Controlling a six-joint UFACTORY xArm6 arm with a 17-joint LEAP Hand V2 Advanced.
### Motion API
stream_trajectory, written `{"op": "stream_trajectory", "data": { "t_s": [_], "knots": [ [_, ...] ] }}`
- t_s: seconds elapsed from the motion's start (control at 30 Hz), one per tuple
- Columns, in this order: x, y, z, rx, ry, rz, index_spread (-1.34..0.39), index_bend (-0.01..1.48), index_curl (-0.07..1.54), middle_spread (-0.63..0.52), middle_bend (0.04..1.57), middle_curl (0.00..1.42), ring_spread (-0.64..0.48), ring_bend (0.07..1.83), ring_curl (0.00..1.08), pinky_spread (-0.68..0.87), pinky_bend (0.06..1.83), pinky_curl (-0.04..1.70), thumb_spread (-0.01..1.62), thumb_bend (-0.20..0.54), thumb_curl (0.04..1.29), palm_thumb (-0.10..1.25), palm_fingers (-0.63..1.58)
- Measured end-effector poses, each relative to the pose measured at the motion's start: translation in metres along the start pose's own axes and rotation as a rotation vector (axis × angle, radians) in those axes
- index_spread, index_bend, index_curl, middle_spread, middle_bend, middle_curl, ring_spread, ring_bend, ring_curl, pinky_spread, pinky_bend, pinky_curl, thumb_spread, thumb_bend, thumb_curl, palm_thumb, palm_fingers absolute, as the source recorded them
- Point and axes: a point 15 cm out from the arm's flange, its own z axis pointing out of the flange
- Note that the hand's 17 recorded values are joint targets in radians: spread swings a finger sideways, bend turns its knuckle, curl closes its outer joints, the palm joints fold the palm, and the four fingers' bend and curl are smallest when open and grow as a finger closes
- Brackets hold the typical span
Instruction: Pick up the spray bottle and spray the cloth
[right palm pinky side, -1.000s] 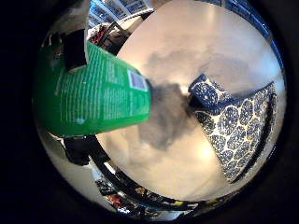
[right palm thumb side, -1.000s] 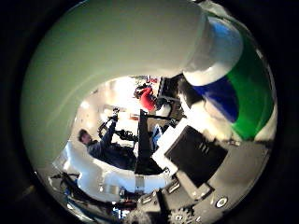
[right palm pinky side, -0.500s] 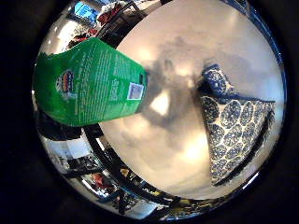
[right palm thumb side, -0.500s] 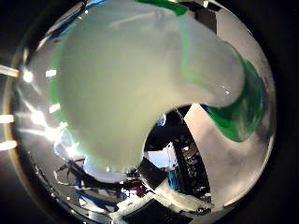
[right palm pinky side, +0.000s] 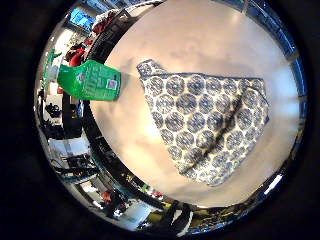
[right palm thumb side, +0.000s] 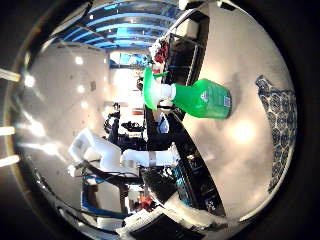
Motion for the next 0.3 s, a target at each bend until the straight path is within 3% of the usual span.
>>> {"op": "stream_trajectory", "data": {
  "t_s": [0.3],
  "knots": [
    [0.021,0.066,-0.036,-0.023,0.081,0.034,-0.40,0.16,0.24,0.05,0.18,0.27,0.11,0.24,0.26,0.39,0.40,0.34,0.91,-0.031,0.29,0.39,-0.03]
  ]
}}
